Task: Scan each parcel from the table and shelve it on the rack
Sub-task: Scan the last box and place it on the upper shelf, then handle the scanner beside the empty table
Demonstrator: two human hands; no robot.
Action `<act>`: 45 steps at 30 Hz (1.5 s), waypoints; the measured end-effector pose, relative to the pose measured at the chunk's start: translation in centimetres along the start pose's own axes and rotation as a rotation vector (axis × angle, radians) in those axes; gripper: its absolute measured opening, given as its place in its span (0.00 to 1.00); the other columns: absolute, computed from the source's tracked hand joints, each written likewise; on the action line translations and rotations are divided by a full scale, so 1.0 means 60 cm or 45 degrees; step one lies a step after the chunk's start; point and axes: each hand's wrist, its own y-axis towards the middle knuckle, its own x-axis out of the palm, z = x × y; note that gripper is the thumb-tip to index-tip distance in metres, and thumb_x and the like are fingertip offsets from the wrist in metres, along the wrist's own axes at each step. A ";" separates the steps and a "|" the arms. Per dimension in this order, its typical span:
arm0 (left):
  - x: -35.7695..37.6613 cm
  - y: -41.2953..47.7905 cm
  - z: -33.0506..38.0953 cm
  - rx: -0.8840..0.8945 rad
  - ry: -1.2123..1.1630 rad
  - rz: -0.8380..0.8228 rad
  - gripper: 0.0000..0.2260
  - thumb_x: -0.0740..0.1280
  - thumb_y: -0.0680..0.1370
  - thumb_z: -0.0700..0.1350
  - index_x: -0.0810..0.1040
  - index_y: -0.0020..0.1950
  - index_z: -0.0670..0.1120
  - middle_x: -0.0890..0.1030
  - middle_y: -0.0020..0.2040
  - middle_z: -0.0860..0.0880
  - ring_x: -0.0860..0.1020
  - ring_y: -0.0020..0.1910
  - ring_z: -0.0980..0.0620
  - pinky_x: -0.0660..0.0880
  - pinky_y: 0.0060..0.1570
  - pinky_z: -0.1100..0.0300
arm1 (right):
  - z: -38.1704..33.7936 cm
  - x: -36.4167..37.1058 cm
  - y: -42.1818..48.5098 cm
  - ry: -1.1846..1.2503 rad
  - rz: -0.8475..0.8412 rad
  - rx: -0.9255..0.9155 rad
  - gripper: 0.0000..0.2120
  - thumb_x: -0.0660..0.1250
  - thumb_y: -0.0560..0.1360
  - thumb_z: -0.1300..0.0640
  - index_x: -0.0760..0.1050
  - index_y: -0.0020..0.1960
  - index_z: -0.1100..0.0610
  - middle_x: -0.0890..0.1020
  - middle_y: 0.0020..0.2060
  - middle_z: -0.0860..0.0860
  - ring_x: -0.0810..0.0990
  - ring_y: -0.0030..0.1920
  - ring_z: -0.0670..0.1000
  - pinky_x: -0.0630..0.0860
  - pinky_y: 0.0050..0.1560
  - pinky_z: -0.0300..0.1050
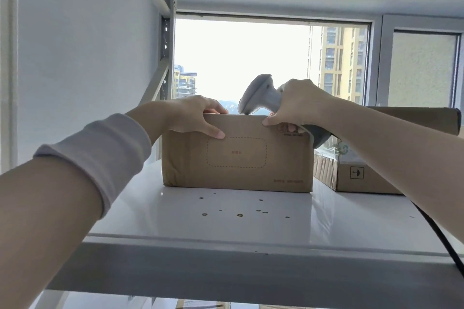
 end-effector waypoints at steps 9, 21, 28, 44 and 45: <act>-0.003 -0.017 0.000 0.110 0.021 0.114 0.29 0.71 0.73 0.51 0.66 0.72 0.49 0.70 0.71 0.51 0.69 0.68 0.51 0.64 0.63 0.61 | 0.009 -0.016 -0.016 0.267 0.073 0.036 0.17 0.72 0.72 0.51 0.74 0.52 0.62 0.79 0.28 0.52 0.79 0.26 0.48 0.74 0.31 0.37; 0.056 -0.117 0.224 0.439 -0.630 0.095 0.33 0.66 0.62 0.63 0.73 0.66 0.56 0.79 0.61 0.56 0.77 0.58 0.59 0.71 0.60 0.58 | 0.085 -0.143 -0.201 0.753 0.190 0.293 0.15 0.70 0.73 0.45 0.71 0.42 0.55 0.81 0.28 0.53 0.78 0.23 0.48 0.72 0.24 0.34; 0.195 -0.167 0.453 0.580 -1.078 -0.293 0.30 0.65 0.67 0.59 0.72 0.67 0.48 0.81 0.59 0.51 0.80 0.56 0.57 0.74 0.61 0.60 | 0.200 -0.234 -0.379 1.081 0.319 0.445 0.13 0.69 0.74 0.48 0.75 0.46 0.58 0.86 0.40 0.53 0.77 0.24 0.49 0.75 0.25 0.38; 0.514 -0.412 1.107 0.707 -2.255 -1.343 0.16 0.66 0.70 0.49 0.80 0.50 0.39 0.84 0.47 0.42 0.82 0.47 0.51 0.79 0.48 0.63 | 0.559 -0.409 -0.921 0.983 0.895 0.973 0.11 0.65 0.77 0.51 0.74 0.49 0.59 0.85 0.42 0.53 0.79 0.26 0.48 0.75 0.26 0.39; 0.531 -0.426 1.137 0.722 -2.255 -1.426 0.16 0.66 0.70 0.49 0.80 0.50 0.39 0.84 0.48 0.43 0.82 0.48 0.51 0.79 0.50 0.62 | 0.576 -0.416 -0.951 0.943 0.925 1.017 0.11 0.65 0.77 0.50 0.74 0.49 0.58 0.85 0.43 0.53 0.79 0.26 0.48 0.76 0.27 0.39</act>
